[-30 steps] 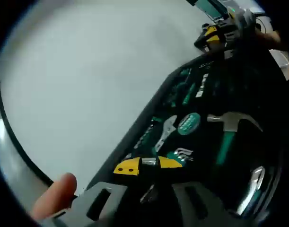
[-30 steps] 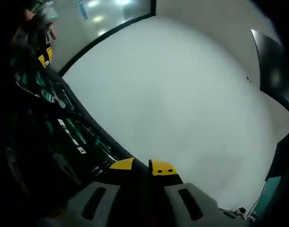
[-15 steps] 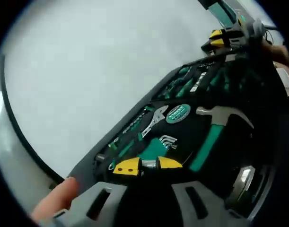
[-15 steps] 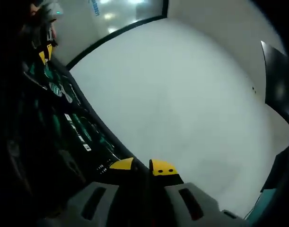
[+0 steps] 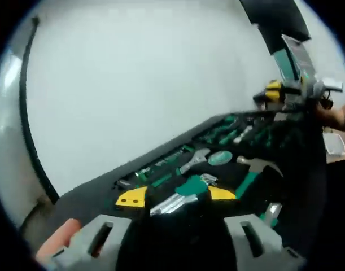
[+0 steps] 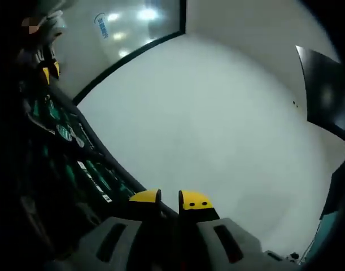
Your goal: Pick up the tools and put them into their designated positions in the toolbox.
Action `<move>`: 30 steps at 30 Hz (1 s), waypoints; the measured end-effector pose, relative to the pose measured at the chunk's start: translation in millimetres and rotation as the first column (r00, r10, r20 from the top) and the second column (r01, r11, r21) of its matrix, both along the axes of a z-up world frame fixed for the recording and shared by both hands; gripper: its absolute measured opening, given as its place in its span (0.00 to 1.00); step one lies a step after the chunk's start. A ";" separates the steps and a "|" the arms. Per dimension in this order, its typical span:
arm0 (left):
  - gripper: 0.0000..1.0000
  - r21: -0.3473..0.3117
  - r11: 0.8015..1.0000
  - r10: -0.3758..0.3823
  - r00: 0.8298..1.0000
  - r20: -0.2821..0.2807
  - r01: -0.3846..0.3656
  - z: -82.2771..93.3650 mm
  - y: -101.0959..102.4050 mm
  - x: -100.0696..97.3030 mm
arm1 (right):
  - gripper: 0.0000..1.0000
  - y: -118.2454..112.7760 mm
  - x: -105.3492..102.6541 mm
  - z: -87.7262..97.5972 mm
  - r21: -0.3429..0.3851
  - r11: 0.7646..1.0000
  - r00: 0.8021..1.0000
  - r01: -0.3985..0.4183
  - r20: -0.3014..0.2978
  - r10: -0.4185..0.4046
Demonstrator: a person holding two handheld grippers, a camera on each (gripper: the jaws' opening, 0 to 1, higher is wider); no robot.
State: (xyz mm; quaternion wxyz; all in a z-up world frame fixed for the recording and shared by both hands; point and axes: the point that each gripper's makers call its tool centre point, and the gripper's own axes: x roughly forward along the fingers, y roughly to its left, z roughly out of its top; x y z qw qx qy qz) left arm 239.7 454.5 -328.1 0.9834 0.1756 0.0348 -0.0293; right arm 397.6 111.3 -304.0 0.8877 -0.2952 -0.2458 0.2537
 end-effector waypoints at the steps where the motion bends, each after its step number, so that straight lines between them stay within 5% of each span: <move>1: 0.36 -0.021 1.000 0.007 0.999 0.042 -0.006 5.5 11.7 -3.2 | 0.11 1.2 0.7 -1.7 -0.011 1.000 1.000 0.002 -0.002 -0.002; 6: 0.34 -0.197 0.978 0.110 0.970 0.219 -0.066 5.6 79.2 -17.8 | 0.12 7.6 -7.4 -1.3 0.033 0.996 0.996 -0.078 -0.039 0.079; 9: 0.27 -0.349 0.926 0.236 0.940 0.246 -0.141 -12.5 126.2 -30.6 | 0.12 12.1 -12.9 0.6 0.041 0.992 0.992 -0.121 -0.035 0.123; 11: 0.26 -0.426 0.890 0.257 0.952 0.169 -0.165 -17.6 128.1 -38.6 | 0.12 14.0 -10.9 -0.5 0.040 0.990 0.989 -0.137 -0.055 0.139; 13: 0.26 -0.458 0.887 0.228 0.923 0.311 -0.065 5.8 119.2 -45.3 | 0.14 14.2 -5.5 -4.9 0.044 0.989 0.984 -0.139 -0.104 0.143; 14: 0.26 -0.428 0.903 0.217 0.903 0.370 -0.041 12.6 117.0 -48.9 | 0.15 12.1 -1.8 -4.7 0.049 0.991 0.983 -0.121 -0.133 0.127; 15: 0.26 -0.364 0.928 0.223 0.903 0.367 -0.081 9.3 121.2 -51.4 | 0.15 12.2 -1.9 -3.6 0.073 0.990 0.977 -0.122 -0.165 0.133; 18: 0.26 -0.415 0.904 0.227 0.938 0.263 -0.103 -10.8 126.9 -45.7 | 0.16 41.2 -28.0 15.5 0.177 0.940 0.910 -0.291 -0.251 0.329; 19: 0.26 -0.401 0.909 0.224 0.945 0.236 -0.115 -15.6 126.4 -44.2 | 0.16 53.6 -36.0 24.0 0.157 0.934 0.899 -0.321 -0.260 0.352; 21: 0.26 -0.364 0.925 0.205 0.952 0.228 -0.112 -18.3 122.6 -39.7 | 0.17 71.4 -45.8 45.3 0.110 0.930 0.910 -0.350 -0.195 0.365; 24: 0.26 -0.330 0.939 0.177 0.961 0.214 -0.100 -22.1 114.7 -36.0 | 0.17 91.5 -52.5 62.7 0.139 0.906 0.883 -0.399 -0.209 0.421; 26: 0.26 -0.318 0.943 0.172 0.964 0.202 -0.102 -25.2 113.7 -32.9 | 0.17 100.6 -47.3 65.3 0.130 0.908 0.880 -0.399 -0.225 0.419; 27: 0.26 -0.300 0.948 0.172 0.966 0.192 -0.109 -27.3 112.6 -31.8 | 0.17 107.7 -45.8 65.1 0.146 0.895 0.862 -0.421 -0.242 0.445; 30: 0.26 -0.296 0.948 0.177 0.968 0.180 -0.118 -28.9 110.9 -32.7 | 0.16 118.7 -31.3 54.3 0.079 0.913 0.872 -0.401 -0.272 0.406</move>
